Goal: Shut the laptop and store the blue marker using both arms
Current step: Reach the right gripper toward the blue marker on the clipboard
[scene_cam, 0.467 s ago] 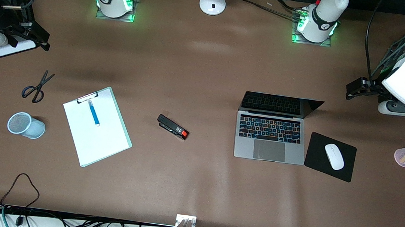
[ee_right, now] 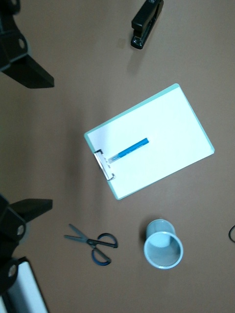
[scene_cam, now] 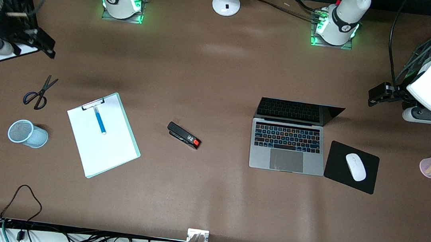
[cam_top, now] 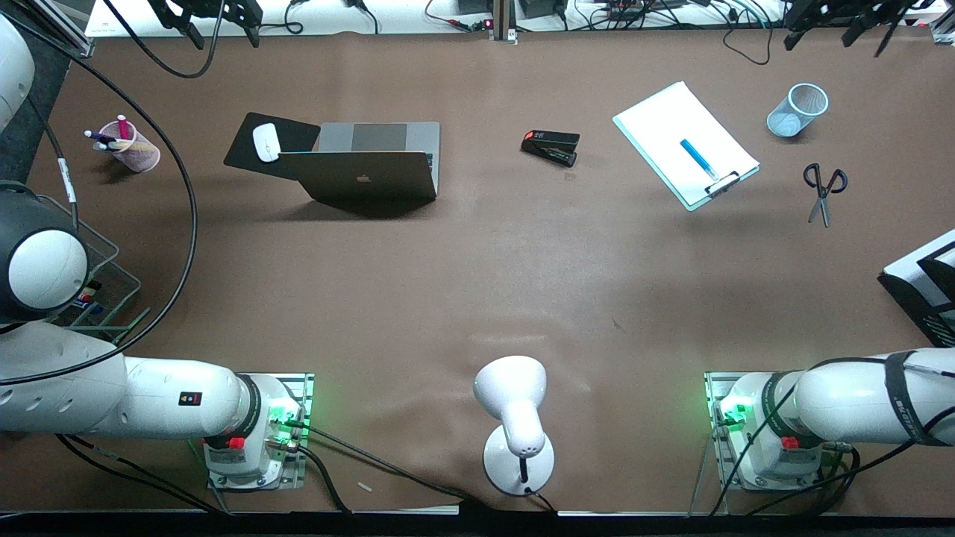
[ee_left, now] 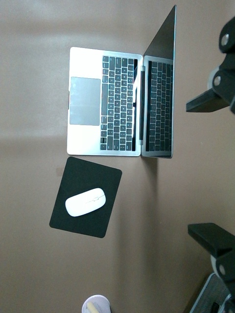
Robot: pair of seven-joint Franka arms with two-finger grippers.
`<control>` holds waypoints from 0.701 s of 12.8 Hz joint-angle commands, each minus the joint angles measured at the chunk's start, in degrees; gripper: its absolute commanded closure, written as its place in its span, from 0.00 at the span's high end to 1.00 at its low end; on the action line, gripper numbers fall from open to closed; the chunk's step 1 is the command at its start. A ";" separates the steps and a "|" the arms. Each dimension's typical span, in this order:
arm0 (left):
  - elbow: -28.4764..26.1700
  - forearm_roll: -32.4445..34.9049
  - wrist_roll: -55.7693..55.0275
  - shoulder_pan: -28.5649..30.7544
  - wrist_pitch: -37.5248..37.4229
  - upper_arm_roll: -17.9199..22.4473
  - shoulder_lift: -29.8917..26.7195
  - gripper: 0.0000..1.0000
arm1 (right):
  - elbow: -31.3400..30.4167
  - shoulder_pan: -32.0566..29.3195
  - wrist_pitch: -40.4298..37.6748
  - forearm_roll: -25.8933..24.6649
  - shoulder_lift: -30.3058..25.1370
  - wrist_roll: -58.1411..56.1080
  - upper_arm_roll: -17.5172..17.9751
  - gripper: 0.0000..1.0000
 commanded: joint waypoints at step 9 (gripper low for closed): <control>0.77 0.71 0.61 -0.28 -1.11 -0.63 -0.11 1.00 | -1.16 1.87 23.45 1.28 21.76 -19.03 0.38 0.78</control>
